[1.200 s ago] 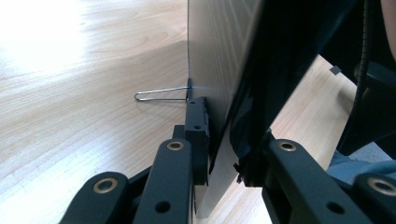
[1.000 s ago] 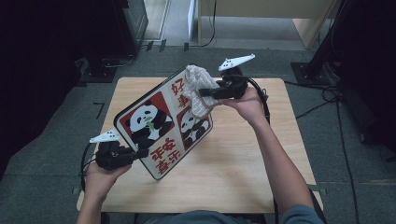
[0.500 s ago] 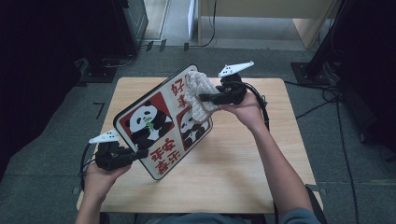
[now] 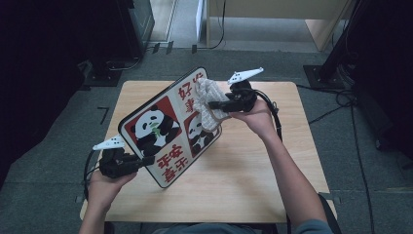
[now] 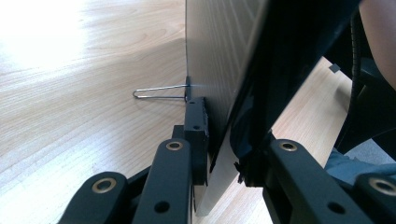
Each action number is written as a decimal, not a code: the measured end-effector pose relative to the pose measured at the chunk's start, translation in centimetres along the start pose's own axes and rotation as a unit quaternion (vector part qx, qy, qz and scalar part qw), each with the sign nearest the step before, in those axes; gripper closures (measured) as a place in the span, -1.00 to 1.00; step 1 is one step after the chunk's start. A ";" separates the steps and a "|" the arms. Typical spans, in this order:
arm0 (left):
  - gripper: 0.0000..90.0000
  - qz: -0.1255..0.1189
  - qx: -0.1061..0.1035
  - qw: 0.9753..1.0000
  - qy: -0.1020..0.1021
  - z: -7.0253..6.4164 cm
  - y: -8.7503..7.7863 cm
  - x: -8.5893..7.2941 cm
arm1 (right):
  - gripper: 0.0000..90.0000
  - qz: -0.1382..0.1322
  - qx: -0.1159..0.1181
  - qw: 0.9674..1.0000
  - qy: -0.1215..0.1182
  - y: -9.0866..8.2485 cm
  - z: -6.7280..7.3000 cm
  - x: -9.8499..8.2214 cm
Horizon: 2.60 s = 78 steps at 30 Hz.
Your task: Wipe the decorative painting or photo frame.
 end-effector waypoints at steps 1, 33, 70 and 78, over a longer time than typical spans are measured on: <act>0.71 0.000 0.000 1.000 0.000 0.0 0.0 0.0 | 0.41 0.000 0.000 1.000 0.000 0.0 0.0 -0.1; 0.69 -0.023 -0.009 1.000 -0.005 0.2 -0.1 0.0 | 0.41 0.031 -0.014 0.999 0.025 0.3 -0.6 -4.3; 0.67 -0.023 -0.020 1.000 -0.007 0.2 0.0 0.0 | 0.41 0.082 -0.020 0.995 0.057 1.1 -1.2 -9.4; 0.66 -0.022 -0.022 1.000 -0.005 0.2 0.0 0.0 | 0.41 0.097 -0.024 0.993 0.065 1.4 -1.3 -10.8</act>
Point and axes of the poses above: each handheld gripper's, and its own axes: y roughly forward along the jaws, x roughly out of its top, z roughly to its left, the point moved 6 cm from there along y, roughly forward along the jaws, and after that the axes turned 11 degrees about -z, right-handed, at the moved point
